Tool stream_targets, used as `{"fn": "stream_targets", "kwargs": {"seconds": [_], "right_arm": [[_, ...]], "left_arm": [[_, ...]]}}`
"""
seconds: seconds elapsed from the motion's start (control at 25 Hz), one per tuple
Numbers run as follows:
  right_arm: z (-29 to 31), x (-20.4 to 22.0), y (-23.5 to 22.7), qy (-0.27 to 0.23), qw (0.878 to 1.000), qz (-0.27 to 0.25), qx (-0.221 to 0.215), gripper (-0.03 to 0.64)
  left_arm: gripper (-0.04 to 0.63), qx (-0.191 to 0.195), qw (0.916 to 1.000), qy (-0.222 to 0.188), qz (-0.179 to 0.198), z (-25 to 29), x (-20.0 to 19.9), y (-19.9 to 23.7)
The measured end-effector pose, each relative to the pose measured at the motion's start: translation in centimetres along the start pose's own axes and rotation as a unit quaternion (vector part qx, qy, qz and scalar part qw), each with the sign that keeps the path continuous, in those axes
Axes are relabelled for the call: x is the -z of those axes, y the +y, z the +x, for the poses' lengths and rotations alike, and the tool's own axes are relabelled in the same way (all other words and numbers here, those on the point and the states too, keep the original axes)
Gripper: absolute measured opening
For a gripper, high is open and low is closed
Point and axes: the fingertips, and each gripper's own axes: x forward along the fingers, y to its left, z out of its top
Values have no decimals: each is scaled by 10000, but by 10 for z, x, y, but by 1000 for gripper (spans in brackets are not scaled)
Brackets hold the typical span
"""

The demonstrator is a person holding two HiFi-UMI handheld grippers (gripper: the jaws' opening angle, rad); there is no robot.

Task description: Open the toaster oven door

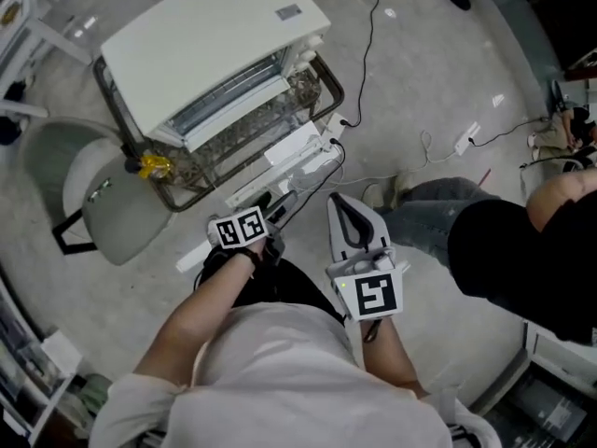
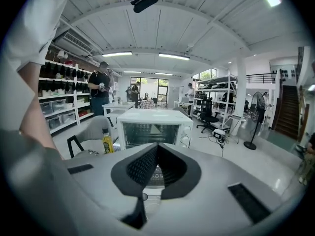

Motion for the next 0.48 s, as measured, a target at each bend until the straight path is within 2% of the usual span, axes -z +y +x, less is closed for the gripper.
{"fn": "stream_targets", "kwargs": {"seconds": [0.12, 0.24, 0.32, 0.48], "right_arm": [[4, -17, 7, -196, 9998, -62, -87, 23], [3, -32, 15, -356, 9992, -114, -123, 23], [1, -41, 18, -449, 9988, -155, -118, 23], [-2, -61, 22, -673, 9975, -191, -32, 21]], "left_arm": [[413, 328, 9988, -276, 230, -13, -32, -37], [413, 436, 9943, -380, 899, -27, -65, -62], [413, 462, 9872, -408, 1470, -37, -86, -75], [413, 542, 9713, -778, 2183, -65, -136, -103]]}}
